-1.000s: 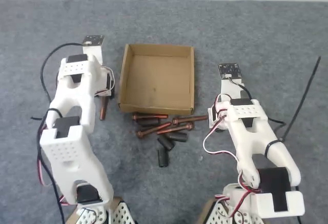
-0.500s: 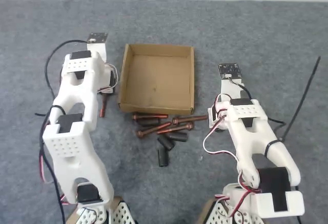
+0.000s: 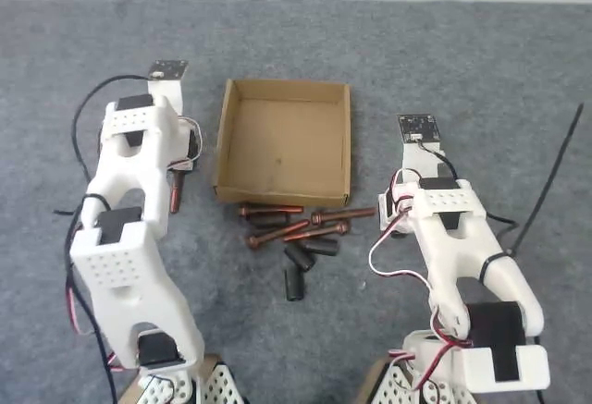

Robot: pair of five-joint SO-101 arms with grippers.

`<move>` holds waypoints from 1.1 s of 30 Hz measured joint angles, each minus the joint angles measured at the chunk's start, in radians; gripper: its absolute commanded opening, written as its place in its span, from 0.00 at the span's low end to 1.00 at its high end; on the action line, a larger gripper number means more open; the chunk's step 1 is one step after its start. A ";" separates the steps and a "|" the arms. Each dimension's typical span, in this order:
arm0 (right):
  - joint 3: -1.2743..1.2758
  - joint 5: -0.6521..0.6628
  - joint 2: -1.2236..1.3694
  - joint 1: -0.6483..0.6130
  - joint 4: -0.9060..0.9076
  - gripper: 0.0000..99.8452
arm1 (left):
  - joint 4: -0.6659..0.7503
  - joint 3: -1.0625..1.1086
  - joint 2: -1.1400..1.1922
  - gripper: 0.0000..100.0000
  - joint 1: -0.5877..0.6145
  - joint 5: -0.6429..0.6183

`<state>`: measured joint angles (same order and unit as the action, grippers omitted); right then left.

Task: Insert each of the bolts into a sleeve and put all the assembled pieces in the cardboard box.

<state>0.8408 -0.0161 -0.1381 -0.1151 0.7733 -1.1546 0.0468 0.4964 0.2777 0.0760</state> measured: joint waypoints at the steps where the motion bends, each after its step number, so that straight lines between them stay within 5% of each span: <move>1: 0.000 0.000 0.000 0.000 0.000 0.02 | 0.041 0.049 -0.032 0.01 0.002 0.000; 11: 0.000 0.002 0.000 0.000 0.000 0.02 | 0.468 0.640 -0.454 0.01 -0.028 0.000; 25: -0.055 0.002 -0.288 0.006 0.046 0.02 | 0.546 0.695 -0.514 0.01 0.002 0.006; 33: -0.066 0.002 -0.348 0.005 -0.262 0.02 | 0.546 0.695 -0.514 0.01 0.002 0.006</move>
<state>0.7748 -0.0146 -0.4864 -0.1105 0.5109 -0.6084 0.7419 -0.0176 0.2793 0.0821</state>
